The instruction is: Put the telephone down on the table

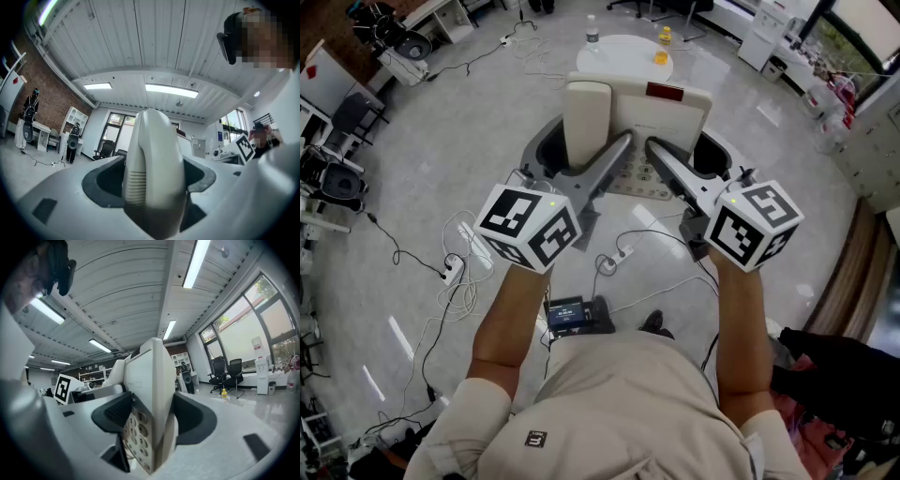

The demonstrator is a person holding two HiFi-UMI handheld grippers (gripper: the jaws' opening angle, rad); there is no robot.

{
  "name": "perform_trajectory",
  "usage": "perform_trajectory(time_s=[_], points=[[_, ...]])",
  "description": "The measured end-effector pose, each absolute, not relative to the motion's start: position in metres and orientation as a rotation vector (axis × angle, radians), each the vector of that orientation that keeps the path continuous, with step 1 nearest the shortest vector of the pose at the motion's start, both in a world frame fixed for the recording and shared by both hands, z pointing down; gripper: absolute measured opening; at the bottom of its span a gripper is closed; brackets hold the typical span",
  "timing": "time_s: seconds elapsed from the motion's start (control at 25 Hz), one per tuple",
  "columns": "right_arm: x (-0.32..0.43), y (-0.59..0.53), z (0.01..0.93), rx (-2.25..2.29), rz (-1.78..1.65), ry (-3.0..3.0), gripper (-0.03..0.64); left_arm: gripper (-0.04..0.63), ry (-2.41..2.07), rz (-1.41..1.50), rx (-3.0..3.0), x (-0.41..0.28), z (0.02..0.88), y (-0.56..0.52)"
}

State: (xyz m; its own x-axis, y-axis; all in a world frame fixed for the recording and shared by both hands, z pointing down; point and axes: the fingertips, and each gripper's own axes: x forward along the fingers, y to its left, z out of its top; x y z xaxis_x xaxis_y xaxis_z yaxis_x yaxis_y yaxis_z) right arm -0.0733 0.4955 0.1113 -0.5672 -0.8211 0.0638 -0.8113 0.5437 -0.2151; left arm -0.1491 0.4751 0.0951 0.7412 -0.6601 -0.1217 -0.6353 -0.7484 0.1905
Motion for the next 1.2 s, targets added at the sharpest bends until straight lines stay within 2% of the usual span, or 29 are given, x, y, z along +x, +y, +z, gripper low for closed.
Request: perform_trajectory(time_s=[0.84, 1.2], points=[[-0.086, 0.467, 0.124, -1.515, -0.332, 2.698, 0.264, 0.352, -0.967, -0.287, 2.807, -0.161, 0.110, 0.442], [-0.082, 0.417, 0.117, -1.448, -0.378, 2.732, 0.264, 0.352, -1.029, -0.281, 2.791, -0.158, 0.101, 0.395]])
